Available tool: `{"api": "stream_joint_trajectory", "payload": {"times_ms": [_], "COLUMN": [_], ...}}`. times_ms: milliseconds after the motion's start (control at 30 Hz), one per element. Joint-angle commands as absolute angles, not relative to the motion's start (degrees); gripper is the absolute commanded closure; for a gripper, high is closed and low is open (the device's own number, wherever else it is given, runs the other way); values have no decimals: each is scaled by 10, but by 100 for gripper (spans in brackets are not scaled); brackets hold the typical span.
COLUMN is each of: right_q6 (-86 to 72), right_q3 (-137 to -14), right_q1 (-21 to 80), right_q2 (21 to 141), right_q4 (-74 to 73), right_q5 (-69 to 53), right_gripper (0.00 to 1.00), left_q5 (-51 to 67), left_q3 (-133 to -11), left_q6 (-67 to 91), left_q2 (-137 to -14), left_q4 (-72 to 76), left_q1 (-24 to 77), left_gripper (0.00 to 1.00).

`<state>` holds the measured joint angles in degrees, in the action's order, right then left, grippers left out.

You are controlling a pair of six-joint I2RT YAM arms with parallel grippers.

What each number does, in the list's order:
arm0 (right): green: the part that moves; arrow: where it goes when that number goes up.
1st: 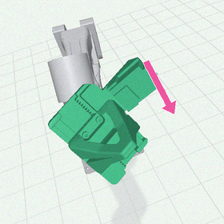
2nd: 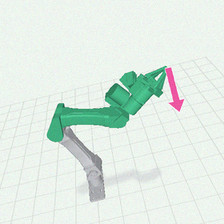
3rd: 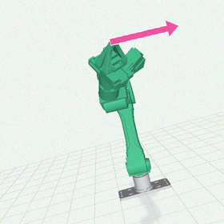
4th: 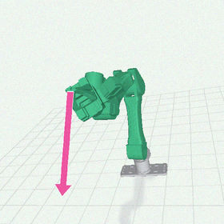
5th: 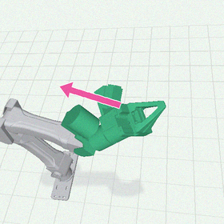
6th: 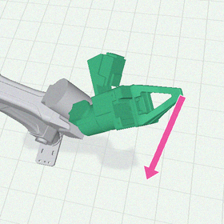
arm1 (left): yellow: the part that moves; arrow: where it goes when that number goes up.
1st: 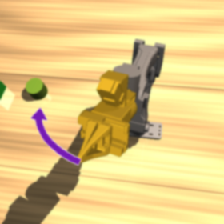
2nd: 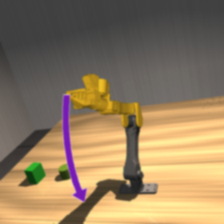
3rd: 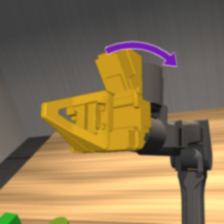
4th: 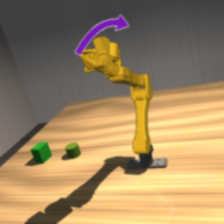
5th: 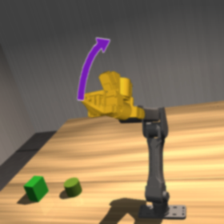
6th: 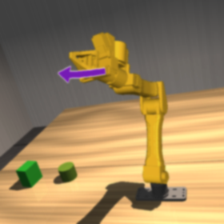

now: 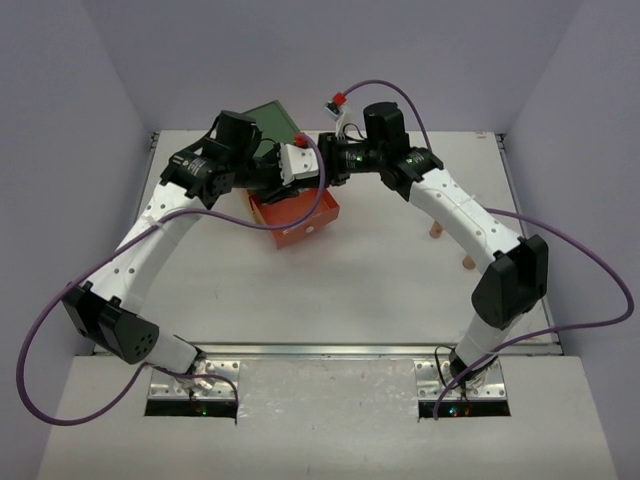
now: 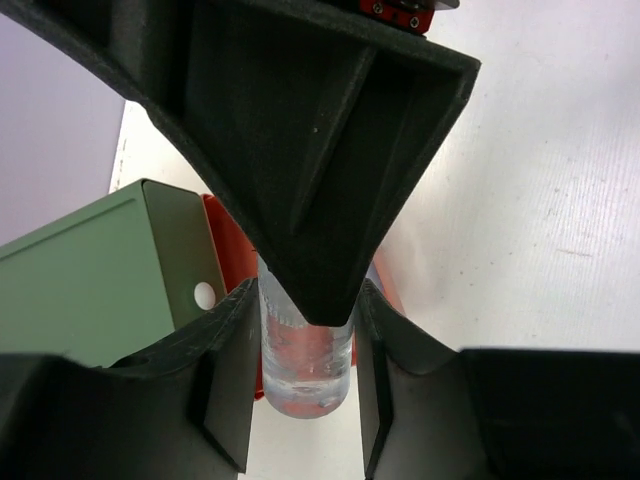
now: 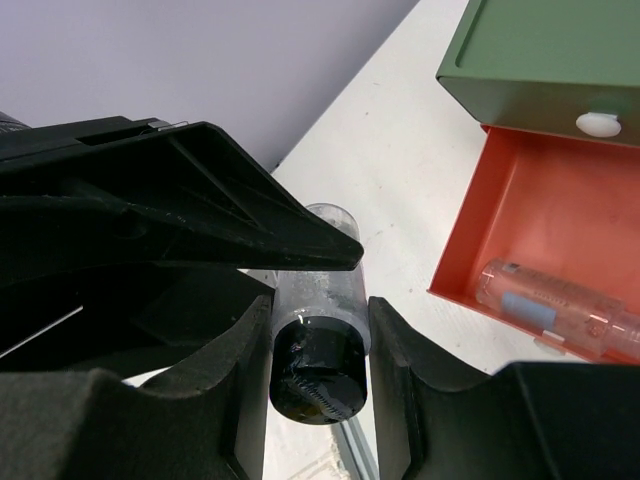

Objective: Organize the makeup

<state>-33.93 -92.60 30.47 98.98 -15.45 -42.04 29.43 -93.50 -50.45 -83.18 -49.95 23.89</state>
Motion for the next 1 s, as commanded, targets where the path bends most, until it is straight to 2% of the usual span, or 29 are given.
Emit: {"api": "stream_joint_trajectory", "payload": {"times_ms": [0, 67, 167, 200, 233, 267, 300, 533, 767, 867, 967], "right_q6": [-359, -369, -386, -396, -401, -402, -401, -299, -223, -210, -200], "right_q3": [-926, -926, -916, -907, -899, -885, -877, -820, -768, -773, -780], "right_q1": [306, 302, 280, 267, 258, 250, 241, 199, 191, 170, 137], "right_q2": [961, 964, 962, 959, 954, 943, 935, 860, 801, 796, 796], "right_q4": [-112, -111, -112, -114, -116, -120, -128, -237, -272, -294, -331], "right_q5": [-441, -437, -426, -418, -408, -395, -378, -103, 46, 64, 72], "right_gripper": [100, 100, 65, 42, 30, 14, 3, 1, 1, 1, 1], "left_q5": [281, 274, 256, 239, 225, 199, 181, 107, 60, 39, 23], "left_q3": [-931, -929, -928, -928, -929, -929, -930, -944, -959, -957, -950], "left_q6": [-506, -503, -493, -483, -476, -463, -452, -352, -327, -333, -338], "left_q2": [-830, -830, -832, -836, -843, -850, -856, -936, -1026, -1043, -1061], "left_q4": [-483, -484, -484, -482, -481, -479, -478, -432, -403, -400, -399], "left_q1": [236, 236, 236, 236, 236, 236, 236, 236, 248, 257, 259], "left_gripper": [95, 100, 100, 100, 100, 100, 100, 100, 100, 100, 85]}}
